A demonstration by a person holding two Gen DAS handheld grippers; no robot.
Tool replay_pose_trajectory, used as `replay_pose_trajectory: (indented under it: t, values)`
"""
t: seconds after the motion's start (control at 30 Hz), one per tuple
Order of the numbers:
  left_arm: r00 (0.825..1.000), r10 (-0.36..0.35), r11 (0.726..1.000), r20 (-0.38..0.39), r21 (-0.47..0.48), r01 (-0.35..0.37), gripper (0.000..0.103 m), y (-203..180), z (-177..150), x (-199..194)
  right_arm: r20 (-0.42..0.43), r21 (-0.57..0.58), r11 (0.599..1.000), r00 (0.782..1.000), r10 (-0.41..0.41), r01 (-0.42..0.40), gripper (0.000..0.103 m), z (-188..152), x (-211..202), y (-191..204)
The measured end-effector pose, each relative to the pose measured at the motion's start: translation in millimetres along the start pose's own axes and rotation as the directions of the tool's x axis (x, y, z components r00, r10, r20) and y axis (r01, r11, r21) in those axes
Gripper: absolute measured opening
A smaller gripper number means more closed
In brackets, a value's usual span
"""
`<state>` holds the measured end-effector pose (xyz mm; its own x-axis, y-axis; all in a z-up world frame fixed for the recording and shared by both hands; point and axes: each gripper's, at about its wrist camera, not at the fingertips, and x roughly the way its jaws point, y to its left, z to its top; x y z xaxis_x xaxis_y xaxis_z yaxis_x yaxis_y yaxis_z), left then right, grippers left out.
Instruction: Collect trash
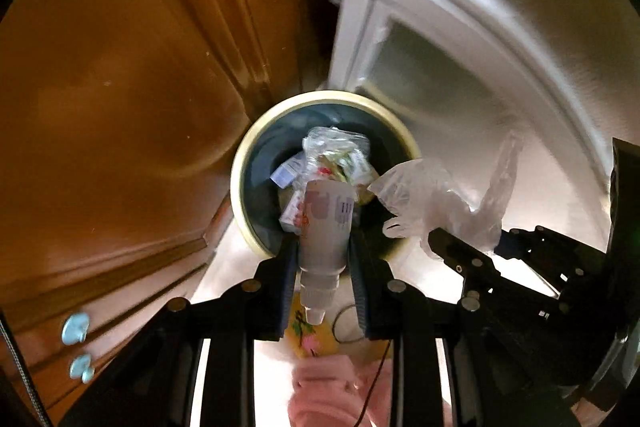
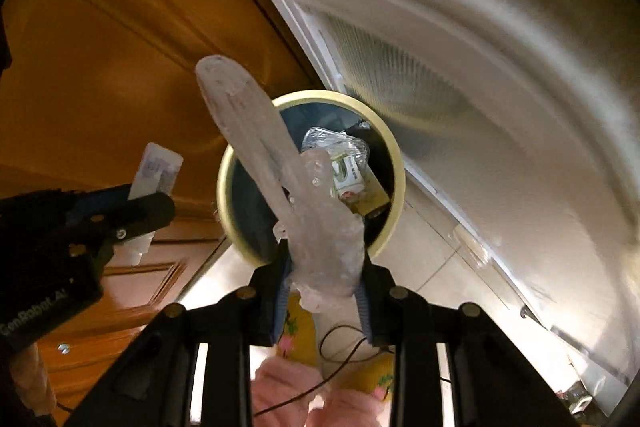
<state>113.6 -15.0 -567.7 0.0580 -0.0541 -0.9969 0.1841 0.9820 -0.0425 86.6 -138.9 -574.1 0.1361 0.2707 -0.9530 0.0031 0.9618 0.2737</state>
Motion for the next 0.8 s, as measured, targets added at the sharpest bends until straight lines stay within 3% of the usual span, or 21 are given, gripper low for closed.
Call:
replay_pose_trajectory:
  t: [0.2, 0.37, 0.63, 0.8]
  values:
    - [0.999, 0.018, 1.0, -0.034, 0.025, -0.017, 0.026, 9.7, 7.1, 32.1, -0.04, -0.01, 1.0, 0.999, -0.003, 0.002, 0.035, 14.7, 46.0, 3.0]
    - [0.999, 0.04, 0.998, -0.034, 0.042, -0.039, 0.056, 14.8, 4.8, 26.3, -0.057, -0.041, 0.999, 0.998, -0.003, 0.001, 0.053, 10.7, 49.7, 8.9]
    - [0.998, 0.048, 0.998, -0.033, 0.047, -0.047, 0.057, 24.5, -2.5, 10.5, -0.057, -0.061, 0.998, 0.998, -0.008, 0.005, 0.054, 7.7, 25.9, 8.8]
    - [0.999, 0.044, 0.998, -0.015, 0.044, -0.043, 0.057, 20.6, -8.4, -18.7, -0.026, -0.057, 0.998, 0.999, -0.018, 0.017, 0.054, 9.0, -11.5, 15.3]
